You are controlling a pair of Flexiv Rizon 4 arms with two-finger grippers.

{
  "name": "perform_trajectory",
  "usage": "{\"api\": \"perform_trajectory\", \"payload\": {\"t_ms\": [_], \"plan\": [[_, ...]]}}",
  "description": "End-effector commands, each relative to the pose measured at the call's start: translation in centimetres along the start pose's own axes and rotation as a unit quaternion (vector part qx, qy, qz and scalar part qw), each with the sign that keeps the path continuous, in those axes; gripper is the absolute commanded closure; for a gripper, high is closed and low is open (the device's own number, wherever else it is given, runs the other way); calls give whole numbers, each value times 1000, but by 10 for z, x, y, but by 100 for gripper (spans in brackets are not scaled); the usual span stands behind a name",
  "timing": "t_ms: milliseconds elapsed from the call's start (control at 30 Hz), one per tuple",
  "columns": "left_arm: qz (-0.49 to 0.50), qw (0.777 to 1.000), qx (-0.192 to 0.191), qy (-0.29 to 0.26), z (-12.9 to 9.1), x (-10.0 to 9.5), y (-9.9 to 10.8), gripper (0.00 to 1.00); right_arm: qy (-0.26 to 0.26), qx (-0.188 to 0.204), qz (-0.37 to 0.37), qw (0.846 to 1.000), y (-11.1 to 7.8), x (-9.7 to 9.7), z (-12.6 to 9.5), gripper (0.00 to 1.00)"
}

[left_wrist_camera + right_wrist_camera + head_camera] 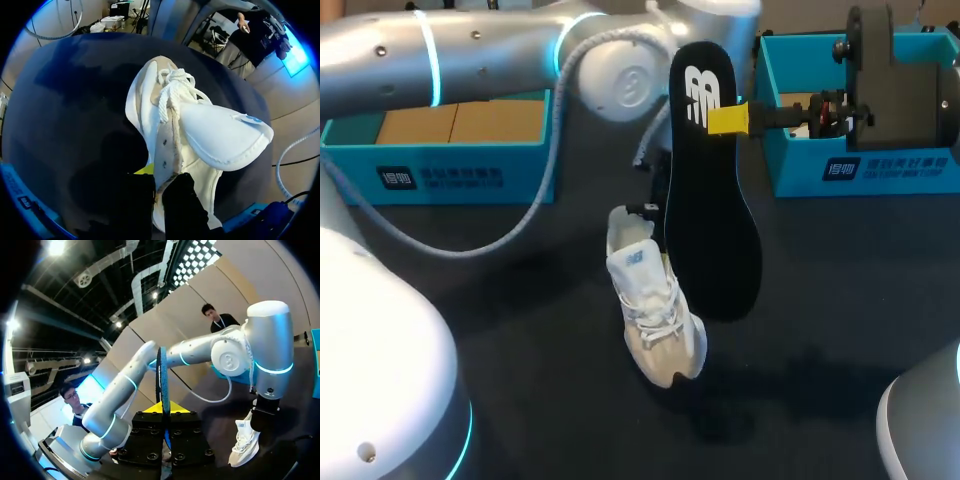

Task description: Take the shoe out of the shoebox, open the shoe tongue, remove and reinsert the insole, then place the shoe into the shoebox

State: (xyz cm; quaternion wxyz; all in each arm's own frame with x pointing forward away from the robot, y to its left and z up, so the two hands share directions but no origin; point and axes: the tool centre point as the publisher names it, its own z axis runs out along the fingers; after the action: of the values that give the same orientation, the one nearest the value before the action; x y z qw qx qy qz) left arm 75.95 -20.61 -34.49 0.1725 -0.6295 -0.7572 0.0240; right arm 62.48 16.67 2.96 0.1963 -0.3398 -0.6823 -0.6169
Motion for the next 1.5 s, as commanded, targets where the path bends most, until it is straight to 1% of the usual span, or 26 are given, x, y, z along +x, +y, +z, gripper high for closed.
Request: {"api": "perform_trajectory", "payload": {"t_ms": [33, 133, 433, 867, 1167, 1200, 1233, 1267, 1333, 1433, 1467, 1500], "plan": [[5, 999, -2, 52, 0, -8, 0, 100, -1, 0, 1, 1000, 1, 0, 4, 100], [12, 998, 8, 62, 0, -5, 1, 100, -1, 0, 1, 1000, 1, 0, 4, 100], [31, 995, -11, 93, 4, 8, 0, 100, -1, 0, 1, 1000, 1, 0, 4, 100], [56, 991, -13, 124, 33, 5, 1, 100, -1, 0, 1, 1000, 1, 0, 4, 100], [96, 988, 7, 125, 41, 5, 3, 100, -1, 0, 1, 1000, 1, 0, 4, 100], [98, 988, 13, 121, 40, 6, 2, 70, -1, 0, 1, 1000, 1, 0, 4, 100], [101, 988, 11, 119, 38, 7, 2, 33, -1, 0, 1, 1000, 1, 0, 4, 100], [103, 988, 13, 112, 35, 7, 0, 0, -1, 0, 1, 1000, 1, 0, 4, 100], [109, 988, 13, 105, 31, 7, -1, 0, -1, 0, 1, 1000, 1, 0, 4, 100], [110, 990, 26, 79, 21, 5, -1, 0, -1, 0, 1, 1000, 1, 0, 4, 100], [108, 991, 31, 69, 17, 4, -2, 0, -1, 0, 1, 1000, 1, 0, 4, 100], [110, 992, 40, 46, 9, 2, -2, 0, -1, 0, 1, 1000, 1, 0, 4, 100]]}}
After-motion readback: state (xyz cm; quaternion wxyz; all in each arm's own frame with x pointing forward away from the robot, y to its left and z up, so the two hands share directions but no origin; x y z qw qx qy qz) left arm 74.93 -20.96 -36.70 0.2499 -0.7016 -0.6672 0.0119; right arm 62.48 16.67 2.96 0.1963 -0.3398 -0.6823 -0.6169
